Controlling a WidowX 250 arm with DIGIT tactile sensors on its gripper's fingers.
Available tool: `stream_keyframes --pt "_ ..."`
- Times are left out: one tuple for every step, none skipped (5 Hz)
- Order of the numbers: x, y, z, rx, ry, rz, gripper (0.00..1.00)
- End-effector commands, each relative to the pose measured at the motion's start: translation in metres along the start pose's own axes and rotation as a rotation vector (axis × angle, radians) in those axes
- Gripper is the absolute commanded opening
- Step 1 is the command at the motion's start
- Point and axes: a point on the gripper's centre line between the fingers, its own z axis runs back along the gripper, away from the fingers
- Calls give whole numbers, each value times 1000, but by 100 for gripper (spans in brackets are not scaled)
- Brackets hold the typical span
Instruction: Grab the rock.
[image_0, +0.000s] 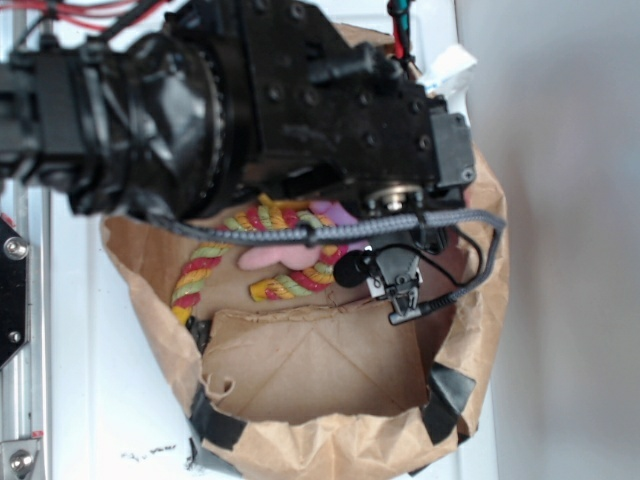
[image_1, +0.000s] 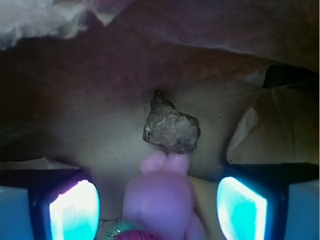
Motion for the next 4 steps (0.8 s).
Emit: stream_keyframes --pt "-12 2 -4 -79 -158 -59 100" --pt "-2 -2 -9 -78 -177 -35 100" --pt "8 -6 -11 -74 -189 -11 100" --pt "34 -3 -19 -46 -190 50 100"
